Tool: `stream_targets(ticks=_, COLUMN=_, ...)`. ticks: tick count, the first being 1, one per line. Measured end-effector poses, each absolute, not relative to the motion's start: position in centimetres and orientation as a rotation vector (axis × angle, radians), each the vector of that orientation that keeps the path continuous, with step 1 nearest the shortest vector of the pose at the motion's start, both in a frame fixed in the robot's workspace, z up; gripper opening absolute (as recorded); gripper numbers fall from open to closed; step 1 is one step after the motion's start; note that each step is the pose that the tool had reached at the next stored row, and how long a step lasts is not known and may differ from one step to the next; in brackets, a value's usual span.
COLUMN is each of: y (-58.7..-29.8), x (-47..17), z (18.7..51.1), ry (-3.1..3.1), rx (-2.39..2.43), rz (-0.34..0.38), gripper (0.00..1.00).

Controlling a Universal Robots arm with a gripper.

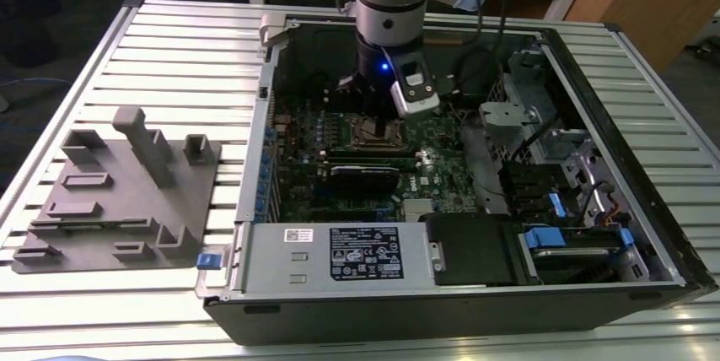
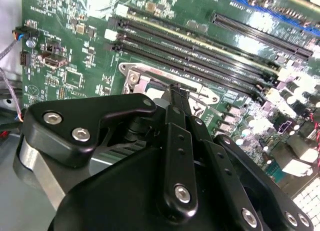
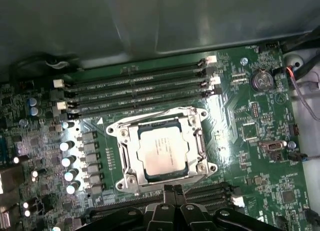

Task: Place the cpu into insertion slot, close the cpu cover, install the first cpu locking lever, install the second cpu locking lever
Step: 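Install the second cpu locking lever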

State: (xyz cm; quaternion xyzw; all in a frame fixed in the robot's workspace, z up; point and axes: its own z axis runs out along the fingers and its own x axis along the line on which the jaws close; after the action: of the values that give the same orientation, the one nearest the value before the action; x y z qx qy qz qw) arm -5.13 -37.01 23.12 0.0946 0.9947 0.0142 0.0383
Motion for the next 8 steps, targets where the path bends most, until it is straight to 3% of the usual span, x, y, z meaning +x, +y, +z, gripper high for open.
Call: stream_targets(ticks=8, y=-37.37, x=-5.13, z=23.36, ry=3.051, rx=0.290, rz=0.047, gripper=0.11)
